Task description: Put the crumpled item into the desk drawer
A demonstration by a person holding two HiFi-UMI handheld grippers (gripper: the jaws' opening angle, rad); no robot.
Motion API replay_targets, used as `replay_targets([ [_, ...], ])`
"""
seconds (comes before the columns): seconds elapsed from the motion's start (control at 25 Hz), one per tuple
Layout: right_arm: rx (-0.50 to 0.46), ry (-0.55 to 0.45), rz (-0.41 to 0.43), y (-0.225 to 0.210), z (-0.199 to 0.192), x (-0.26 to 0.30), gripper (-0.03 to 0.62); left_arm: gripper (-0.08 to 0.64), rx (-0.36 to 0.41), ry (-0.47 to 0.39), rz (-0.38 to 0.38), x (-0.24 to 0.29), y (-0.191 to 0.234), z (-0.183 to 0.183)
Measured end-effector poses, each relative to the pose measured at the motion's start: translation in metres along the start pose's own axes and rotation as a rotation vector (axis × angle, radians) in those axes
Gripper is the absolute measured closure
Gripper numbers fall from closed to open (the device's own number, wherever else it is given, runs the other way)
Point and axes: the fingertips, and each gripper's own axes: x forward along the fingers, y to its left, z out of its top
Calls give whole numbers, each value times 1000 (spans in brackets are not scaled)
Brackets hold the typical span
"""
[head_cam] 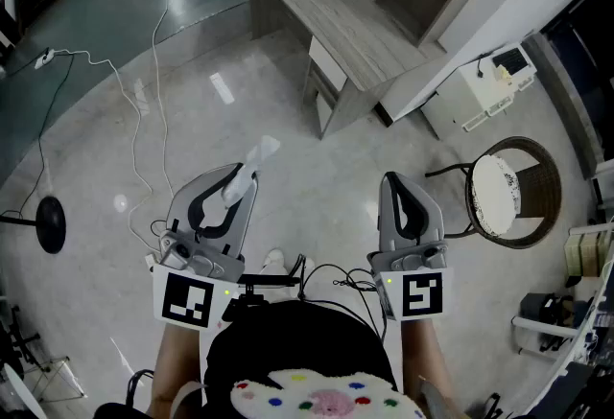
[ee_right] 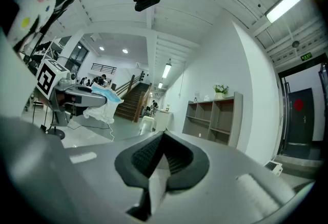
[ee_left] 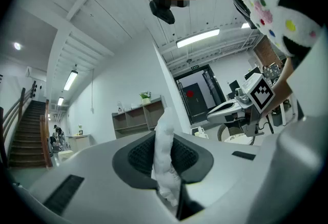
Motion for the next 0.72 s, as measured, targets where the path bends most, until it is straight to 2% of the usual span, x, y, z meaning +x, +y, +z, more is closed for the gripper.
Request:
replay_targets([
  [0.4, -8, -9, -14, 7, 1, -3, 583, 508, 6, -6, -12, -6, 1, -3],
  [0.56, 35, -19, -23, 10, 0, -1, 584, 508, 11, -10, -25, -7, 7, -8],
  [0.72, 29, -28, -51, 14, 4, 4, 584, 508, 13, -18, -40, -8, 15, -9],
])
